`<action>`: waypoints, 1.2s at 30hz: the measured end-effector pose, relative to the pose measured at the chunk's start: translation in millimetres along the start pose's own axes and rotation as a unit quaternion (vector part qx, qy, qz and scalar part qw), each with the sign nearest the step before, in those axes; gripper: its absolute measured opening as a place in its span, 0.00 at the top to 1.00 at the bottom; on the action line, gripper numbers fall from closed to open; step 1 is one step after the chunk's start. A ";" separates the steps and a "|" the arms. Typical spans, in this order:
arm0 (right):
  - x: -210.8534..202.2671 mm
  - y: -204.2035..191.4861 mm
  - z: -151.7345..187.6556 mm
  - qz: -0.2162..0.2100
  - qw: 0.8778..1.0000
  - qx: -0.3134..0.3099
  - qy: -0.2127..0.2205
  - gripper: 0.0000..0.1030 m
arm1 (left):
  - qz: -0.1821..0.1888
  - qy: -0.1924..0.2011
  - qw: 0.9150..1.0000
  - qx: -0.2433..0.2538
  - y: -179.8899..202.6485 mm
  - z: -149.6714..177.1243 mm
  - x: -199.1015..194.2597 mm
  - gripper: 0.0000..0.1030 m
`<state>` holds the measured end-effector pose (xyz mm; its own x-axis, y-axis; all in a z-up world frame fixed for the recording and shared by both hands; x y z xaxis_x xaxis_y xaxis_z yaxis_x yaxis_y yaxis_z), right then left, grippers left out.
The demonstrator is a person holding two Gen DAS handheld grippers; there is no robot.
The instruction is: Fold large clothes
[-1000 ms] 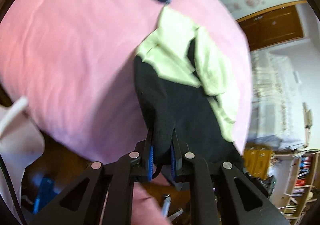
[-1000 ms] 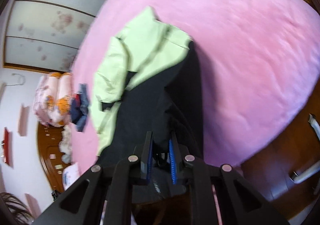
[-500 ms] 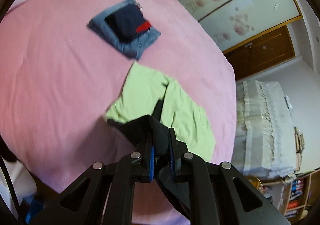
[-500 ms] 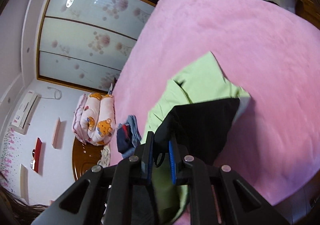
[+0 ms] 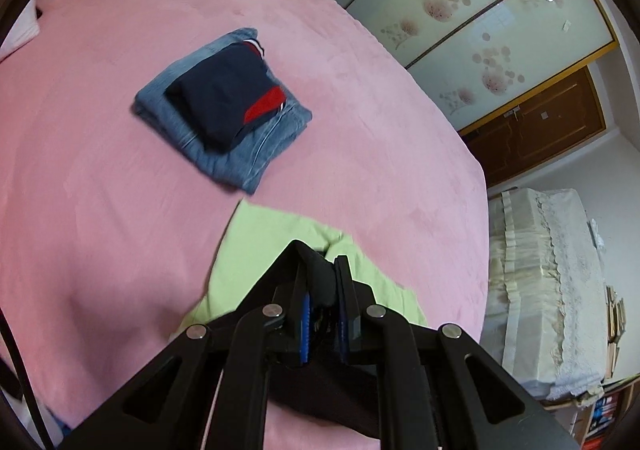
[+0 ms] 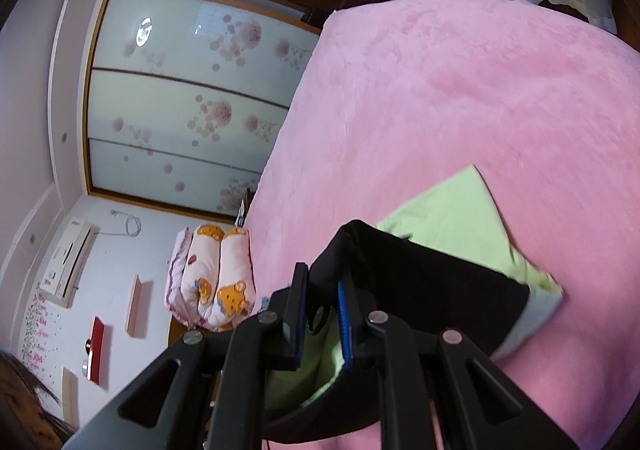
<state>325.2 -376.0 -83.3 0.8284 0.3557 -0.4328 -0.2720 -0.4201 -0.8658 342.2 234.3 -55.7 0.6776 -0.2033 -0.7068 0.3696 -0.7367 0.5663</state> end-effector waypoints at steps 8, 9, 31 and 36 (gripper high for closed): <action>73.4 16.8 -26.5 0.029 0.999 0.009 0.045 0.88 | -0.005 -0.008 1.000 -0.015 9.5 -29.2 103.9 0.93; 87.1 20.3 -30.0 0.036 0.998 0.005 0.047 0.88 | -0.008 -0.010 1.000 -0.013 9.1 -29.9 118.0 0.93; 233.0 78.0 -42.2 0.212 0.975 -0.067 0.009 0.81 | -0.139 -0.067 0.981 0.116 -2.3 -28.1 282.7 0.79; 223.4 60.5 -39.6 0.226 0.968 -0.112 0.014 0.74 | -0.144 -0.037 0.976 0.159 10.3 -31.5 263.9 0.31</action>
<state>513.2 -355.0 -222.5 0.6631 0.0722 -0.7450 -0.4988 -0.6995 -0.5117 544.9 193.5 -223.0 0.5219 0.0043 -0.8530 0.3145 -0.9305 0.1878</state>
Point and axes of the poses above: each gripper's, at about its wrist camera, not at the fingertips, and x roughly the way its jaws point, y to its right, z to its underside, the point moved 3 cm from there along x, roughly the way its jaws point, and after that the axes turned 7 degrees about y, right-handed, at the moved point
